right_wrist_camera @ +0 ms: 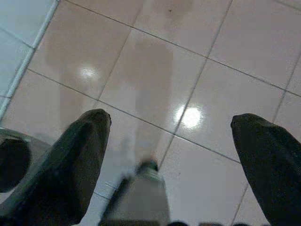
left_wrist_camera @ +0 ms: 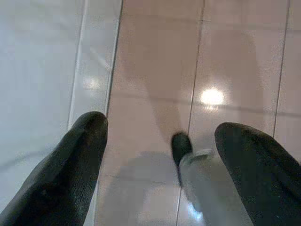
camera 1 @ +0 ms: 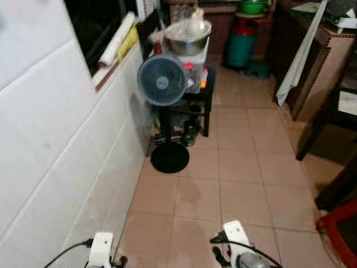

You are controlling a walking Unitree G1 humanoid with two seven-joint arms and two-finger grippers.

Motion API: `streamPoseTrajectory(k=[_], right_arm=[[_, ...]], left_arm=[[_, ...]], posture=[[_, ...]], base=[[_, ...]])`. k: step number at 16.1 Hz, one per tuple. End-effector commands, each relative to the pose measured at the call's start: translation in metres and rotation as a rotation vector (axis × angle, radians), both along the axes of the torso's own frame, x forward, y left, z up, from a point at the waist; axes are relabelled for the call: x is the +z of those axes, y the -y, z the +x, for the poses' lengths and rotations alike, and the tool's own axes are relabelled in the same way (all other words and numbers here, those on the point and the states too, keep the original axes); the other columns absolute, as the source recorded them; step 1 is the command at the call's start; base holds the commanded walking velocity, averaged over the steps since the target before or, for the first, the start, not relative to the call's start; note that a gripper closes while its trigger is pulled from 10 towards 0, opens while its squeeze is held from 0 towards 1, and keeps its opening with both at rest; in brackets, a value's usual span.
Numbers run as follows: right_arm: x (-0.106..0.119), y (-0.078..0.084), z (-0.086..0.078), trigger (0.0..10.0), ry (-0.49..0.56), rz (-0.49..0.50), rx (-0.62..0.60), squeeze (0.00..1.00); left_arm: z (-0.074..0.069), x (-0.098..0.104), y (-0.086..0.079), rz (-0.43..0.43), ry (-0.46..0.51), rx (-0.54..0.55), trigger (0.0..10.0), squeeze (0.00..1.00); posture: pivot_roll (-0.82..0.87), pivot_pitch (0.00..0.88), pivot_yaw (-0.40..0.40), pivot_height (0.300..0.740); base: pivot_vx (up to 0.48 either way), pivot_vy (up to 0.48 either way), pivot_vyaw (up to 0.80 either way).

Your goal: Setting the table

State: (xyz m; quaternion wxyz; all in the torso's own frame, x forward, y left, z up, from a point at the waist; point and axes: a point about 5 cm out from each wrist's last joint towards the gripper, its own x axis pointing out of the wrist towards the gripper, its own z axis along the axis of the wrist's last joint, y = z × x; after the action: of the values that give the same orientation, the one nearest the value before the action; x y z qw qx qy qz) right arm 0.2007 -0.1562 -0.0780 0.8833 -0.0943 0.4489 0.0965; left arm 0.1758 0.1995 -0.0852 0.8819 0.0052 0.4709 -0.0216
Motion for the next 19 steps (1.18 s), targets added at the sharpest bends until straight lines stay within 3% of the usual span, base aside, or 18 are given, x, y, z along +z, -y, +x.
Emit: streamPoseTrajectory(k=[1,9,13,19], right_arm=[[-0.0002,0.0077,-0.0011,10.0,-0.004,-0.018,-0.006,0.0],[-0.0026,0.009,-0.0057,10.0,-0.019,-0.024,-0.01,0.0],[-0.0027,0.0093,-0.0058,10.0,-0.021,-0.029,-0.002,0.0],[-0.0024,0.0096,-0.0052,10.0,-0.023,-0.033,0.008,0.0]], left_arm=[[-0.003,-0.0026,0.0084,-0.019,-0.013,-0.013,10.0,0.0],[-0.0019,-0.0027,0.0107,-0.01,-0.021,-0.028,10.0,0.0],[-0.0004,-0.0022,0.0115,-0.005,-0.019,-0.037,10.0,0.0],[0.0017,-0.0007,0.0108,-0.013,-0.001,-0.047,10.0,0.0]], posture=[[-0.01,0.0,0.034,0.74],[-0.03,0.0,0.041,0.74],[-0.03,0.0,0.038,0.74],[-0.02,0.0,0.036,0.74]], base=[[0.382,0.259,0.0],[0.375,0.192,0.0],[0.0,0.0,0.0],[0.0,-0.422,0.0]])
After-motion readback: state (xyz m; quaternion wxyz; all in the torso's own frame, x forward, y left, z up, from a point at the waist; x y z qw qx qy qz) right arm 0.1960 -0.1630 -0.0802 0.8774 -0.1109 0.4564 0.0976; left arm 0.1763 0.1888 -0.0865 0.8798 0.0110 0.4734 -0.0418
